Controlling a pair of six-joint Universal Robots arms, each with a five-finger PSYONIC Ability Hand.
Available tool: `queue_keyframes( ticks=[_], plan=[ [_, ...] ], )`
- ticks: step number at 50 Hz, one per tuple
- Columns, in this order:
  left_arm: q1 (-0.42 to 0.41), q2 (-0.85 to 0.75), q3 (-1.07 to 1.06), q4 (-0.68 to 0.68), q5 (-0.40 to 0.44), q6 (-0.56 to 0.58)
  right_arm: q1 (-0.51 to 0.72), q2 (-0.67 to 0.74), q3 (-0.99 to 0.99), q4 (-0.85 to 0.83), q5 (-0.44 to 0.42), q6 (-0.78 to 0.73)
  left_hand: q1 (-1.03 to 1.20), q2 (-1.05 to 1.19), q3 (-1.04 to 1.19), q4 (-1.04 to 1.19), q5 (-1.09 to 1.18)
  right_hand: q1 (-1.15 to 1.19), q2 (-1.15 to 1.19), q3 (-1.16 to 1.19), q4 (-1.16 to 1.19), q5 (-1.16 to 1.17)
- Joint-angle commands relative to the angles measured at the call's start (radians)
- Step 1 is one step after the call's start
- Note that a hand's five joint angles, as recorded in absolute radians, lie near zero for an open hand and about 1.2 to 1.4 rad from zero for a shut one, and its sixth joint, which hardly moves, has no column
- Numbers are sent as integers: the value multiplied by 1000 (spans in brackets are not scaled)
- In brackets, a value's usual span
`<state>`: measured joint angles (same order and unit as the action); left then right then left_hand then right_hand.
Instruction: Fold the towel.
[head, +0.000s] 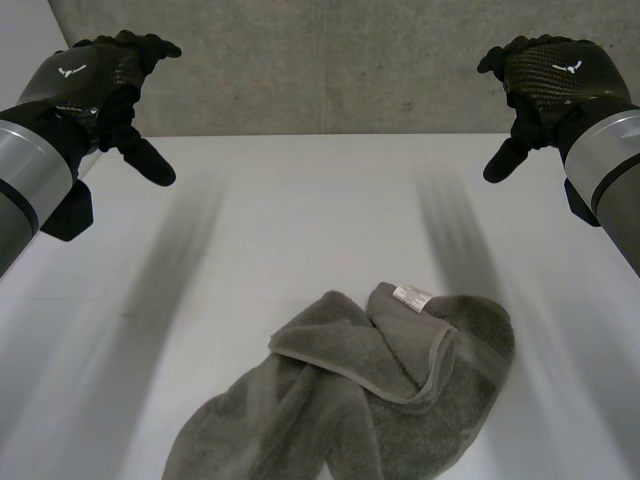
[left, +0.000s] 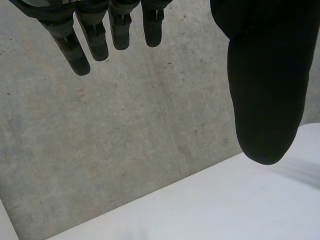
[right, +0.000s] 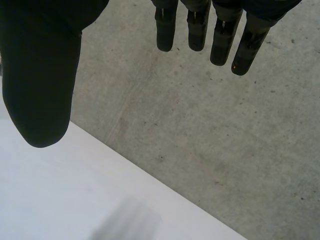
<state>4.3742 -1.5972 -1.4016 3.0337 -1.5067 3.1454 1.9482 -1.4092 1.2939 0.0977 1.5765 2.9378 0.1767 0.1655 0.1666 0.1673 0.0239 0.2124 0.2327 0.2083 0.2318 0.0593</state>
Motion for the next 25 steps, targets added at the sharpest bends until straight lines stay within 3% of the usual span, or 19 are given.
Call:
queue_keyframes(
  ticks=[1, 6, 10, 14, 16, 21, 25],
  plan=[
    [-7, -17, -2, -3, 2, 1, -2, 6, -8, 13, -18, -84, 22, 33, 32, 32, 0, -38, -58, -34, -57, -59],
    [-31, -69, -10, -15, 23, 1, -3, 19, -2, 110, -65, -262, 25, 36, 35, 34, 3, -38, -58, -34, -57, -59],
    [-94, -134, -28, -50, 104, 1, -14, 45, 1, 247, -70, -393, 25, 36, 35, 34, 3, -38, -58, -34, -57, -59],
    [-136, -185, -37, -88, 146, 1, -17, 58, 30, 306, -76, -405, 28, 39, 38, 37, 6, -38, -58, -34, -57, -59],
    [-197, -242, -42, -128, 169, 4, -18, 70, 59, 321, -81, -407, 31, 42, 41, 40, 9, -38, -58, -34, -57, -59],
    [-298, -331, -43, -153, 155, 8, -41, 124, 166, 321, -99, -405, 54, 66, 65, 64, 33, -38, -58, -34, -57, -59],
    [-328, -371, -60, -147, 154, 31, -78, 179, 261, 258, -205, -404, 110, 121, 120, 120, 88, -38, -58, -34, -57, -59]
  ],
)
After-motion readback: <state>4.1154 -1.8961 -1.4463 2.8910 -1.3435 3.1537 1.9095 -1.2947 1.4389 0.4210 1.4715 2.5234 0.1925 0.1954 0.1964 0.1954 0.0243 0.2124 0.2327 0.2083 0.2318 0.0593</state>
